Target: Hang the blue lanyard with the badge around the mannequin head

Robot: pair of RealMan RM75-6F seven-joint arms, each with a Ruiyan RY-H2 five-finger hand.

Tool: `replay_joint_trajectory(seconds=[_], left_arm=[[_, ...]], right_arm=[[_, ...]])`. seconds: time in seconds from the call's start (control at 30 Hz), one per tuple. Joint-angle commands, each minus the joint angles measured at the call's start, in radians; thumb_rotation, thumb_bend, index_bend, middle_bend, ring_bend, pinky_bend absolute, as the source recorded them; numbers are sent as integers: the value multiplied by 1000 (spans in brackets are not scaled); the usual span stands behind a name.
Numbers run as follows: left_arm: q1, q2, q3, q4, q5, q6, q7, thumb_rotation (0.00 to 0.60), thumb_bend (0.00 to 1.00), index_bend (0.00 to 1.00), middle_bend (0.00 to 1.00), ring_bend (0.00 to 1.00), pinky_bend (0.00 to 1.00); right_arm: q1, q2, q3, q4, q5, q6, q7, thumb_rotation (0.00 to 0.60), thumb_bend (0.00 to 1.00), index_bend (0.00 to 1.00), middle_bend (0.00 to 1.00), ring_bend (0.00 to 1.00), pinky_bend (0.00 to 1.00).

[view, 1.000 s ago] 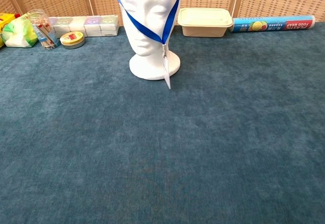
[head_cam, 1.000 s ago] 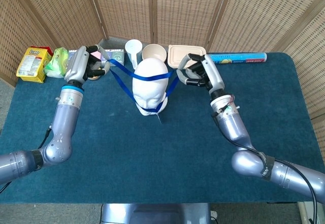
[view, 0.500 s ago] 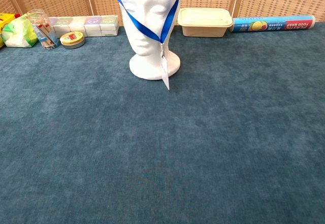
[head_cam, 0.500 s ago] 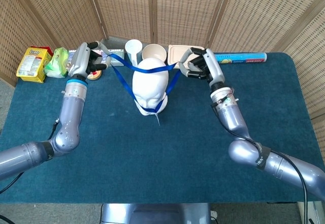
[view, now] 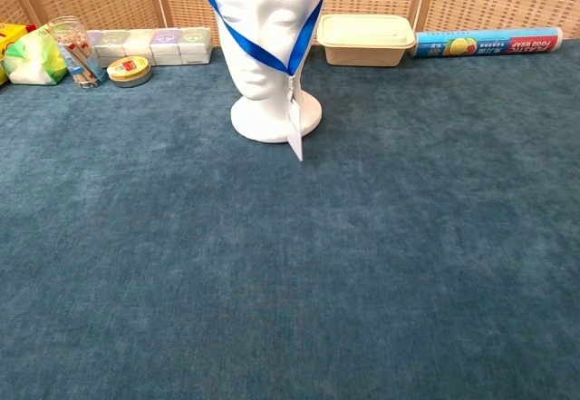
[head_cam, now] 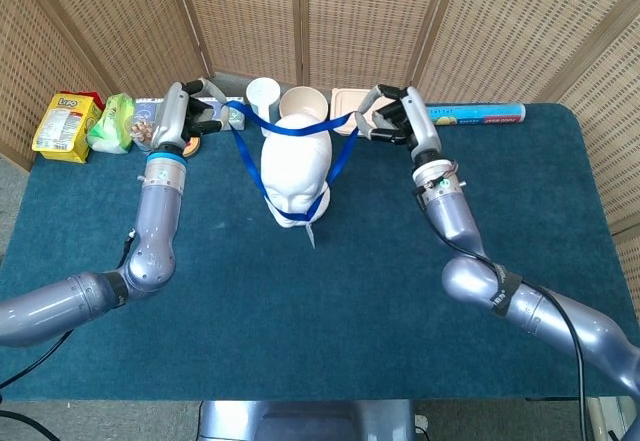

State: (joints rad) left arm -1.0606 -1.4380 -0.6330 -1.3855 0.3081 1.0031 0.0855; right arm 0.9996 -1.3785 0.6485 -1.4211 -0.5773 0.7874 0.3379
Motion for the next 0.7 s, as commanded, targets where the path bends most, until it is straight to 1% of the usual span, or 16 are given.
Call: replay_joint_trajectory(seconds=[0.03,0.2,0.4,0.57,0.7], left_arm=[[-6,-8,-3,11,-8,2,8,600,453,639,1000,1000,1000],[-15,-20,-7,33,-18,5,22,600,453,639,1000,1000,1000],[-16,-35,-14,54,-8,9,16,600,448,639,1000,1000,1000],[-10,-45,-19,63,11,9,1,600,446,639,1000,1000,1000],[-4,-61,-24,79,47,20,-27,600,445,640,1000,1000,1000]], right_arm=[[11,-7,-4,25,11,-18,-5,600,496,693,1000,1000,1000],[23,-17,-7,58,21,-41,-7,600,495,694,1000,1000,1000],[34,-32,5,97,16,-56,11,600,489,693,1000,1000,1000],[39,-39,4,117,13,-69,16,600,486,693,1000,1000,1000],[38,-44,19,123,-2,-76,41,600,482,693,1000,1000,1000]])
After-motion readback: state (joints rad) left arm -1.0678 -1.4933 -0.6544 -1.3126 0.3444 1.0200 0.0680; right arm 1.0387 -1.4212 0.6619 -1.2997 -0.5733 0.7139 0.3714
